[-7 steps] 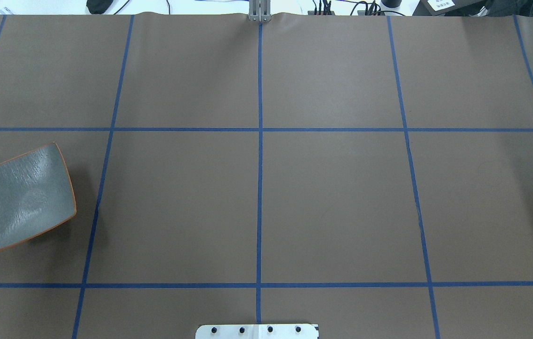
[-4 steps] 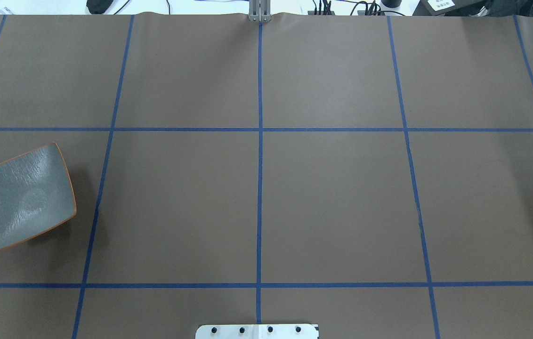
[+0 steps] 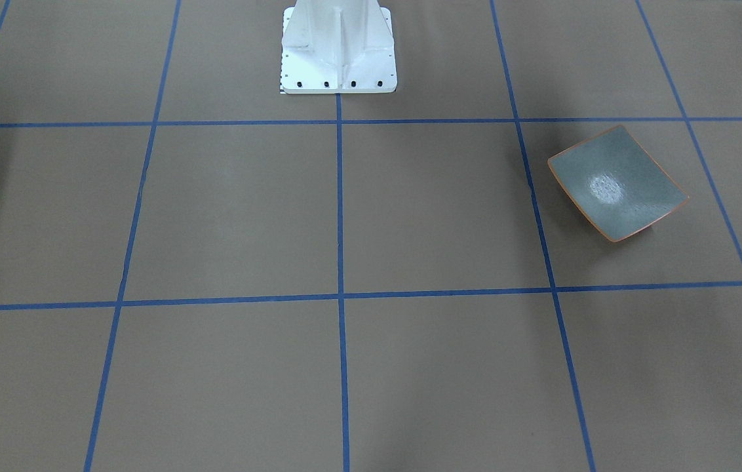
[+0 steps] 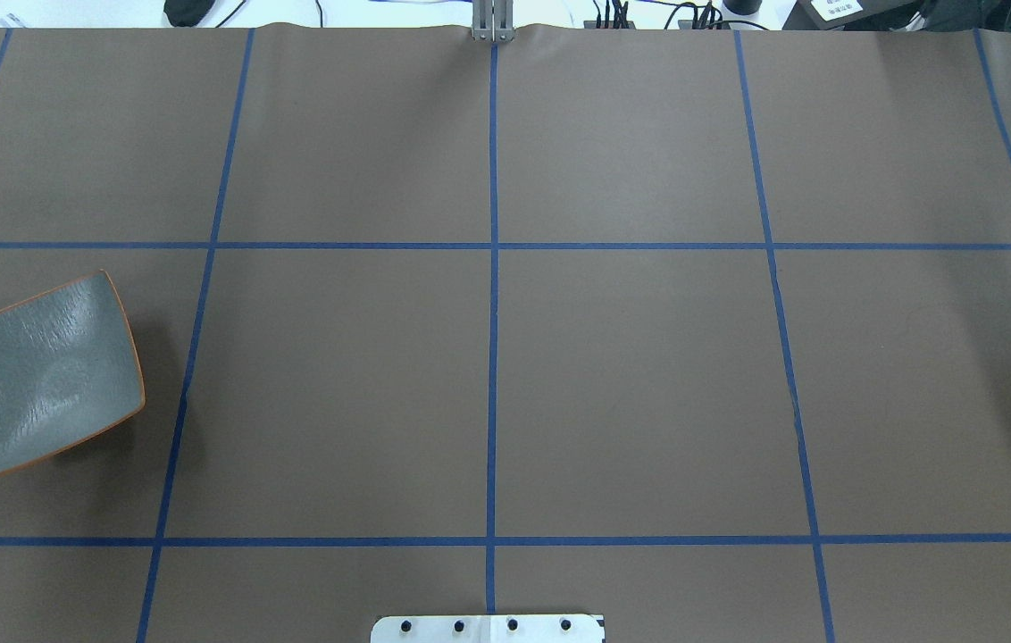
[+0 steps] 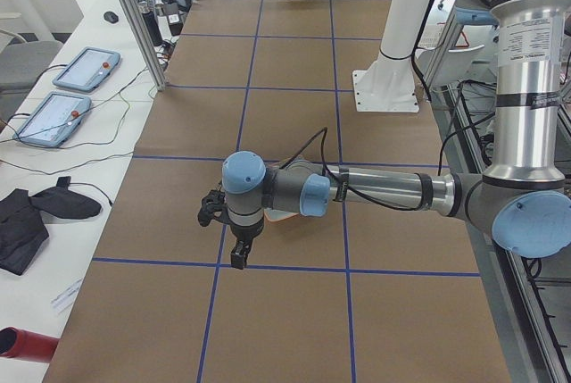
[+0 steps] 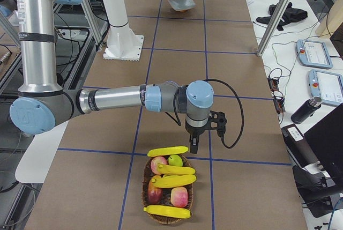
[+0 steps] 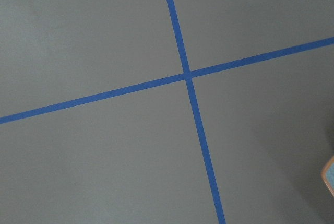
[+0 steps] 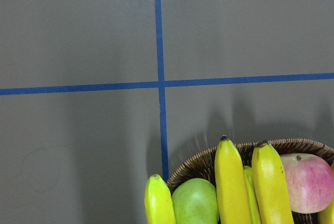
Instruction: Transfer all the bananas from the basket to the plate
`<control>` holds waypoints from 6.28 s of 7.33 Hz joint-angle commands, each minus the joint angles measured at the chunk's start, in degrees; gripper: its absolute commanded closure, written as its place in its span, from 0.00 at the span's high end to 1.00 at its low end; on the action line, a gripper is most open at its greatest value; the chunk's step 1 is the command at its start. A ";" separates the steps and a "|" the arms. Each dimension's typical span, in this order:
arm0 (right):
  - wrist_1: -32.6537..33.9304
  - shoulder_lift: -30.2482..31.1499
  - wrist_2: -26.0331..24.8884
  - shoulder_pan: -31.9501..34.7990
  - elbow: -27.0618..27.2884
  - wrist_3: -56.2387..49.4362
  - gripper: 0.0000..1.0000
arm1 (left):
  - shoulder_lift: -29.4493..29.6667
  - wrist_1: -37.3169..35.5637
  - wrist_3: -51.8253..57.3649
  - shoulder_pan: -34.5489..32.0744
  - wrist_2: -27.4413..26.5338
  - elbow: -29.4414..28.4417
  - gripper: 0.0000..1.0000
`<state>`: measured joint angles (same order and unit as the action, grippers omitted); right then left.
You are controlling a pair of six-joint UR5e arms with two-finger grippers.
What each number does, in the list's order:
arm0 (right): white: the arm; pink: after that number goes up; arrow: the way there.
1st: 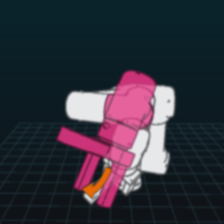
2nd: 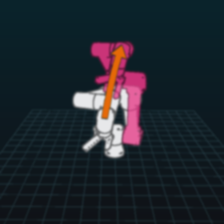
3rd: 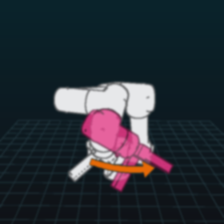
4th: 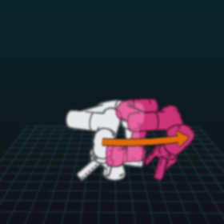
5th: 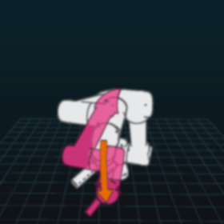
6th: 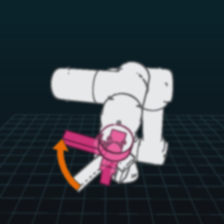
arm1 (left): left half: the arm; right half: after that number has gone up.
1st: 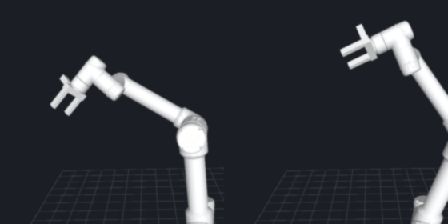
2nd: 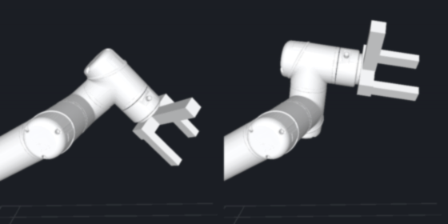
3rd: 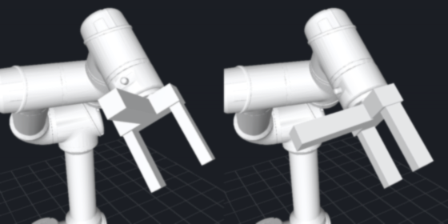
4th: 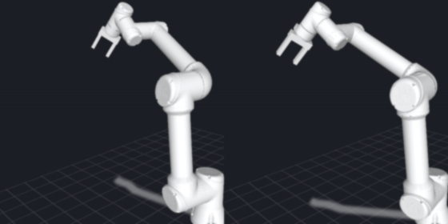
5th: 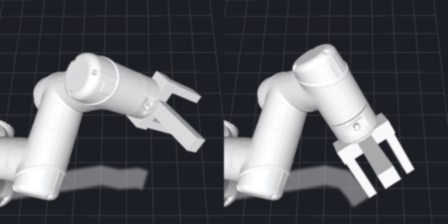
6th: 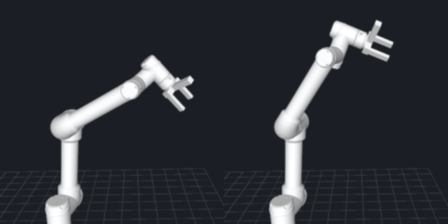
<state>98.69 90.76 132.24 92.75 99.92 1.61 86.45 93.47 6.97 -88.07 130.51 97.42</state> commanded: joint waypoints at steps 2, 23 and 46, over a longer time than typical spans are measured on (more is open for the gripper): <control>-0.07 -0.58 0.12 -0.98 0.63 1.45 1.00 | 0.04 0.05 -0.03 0.00 0.00 0.14 1.00; -11.15 -1.37 8.03 -13.30 -16.33 -10.05 0.98 | 0.30 -0.04 -0.12 0.18 0.09 0.05 1.00; -11.23 -1.81 8.03 -13.82 -19.50 -12.07 0.06 | 0.21 -0.13 0.15 0.27 0.09 0.05 1.00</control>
<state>87.52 89.00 140.28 78.98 80.39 -10.46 86.69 93.34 7.12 -87.80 130.61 97.46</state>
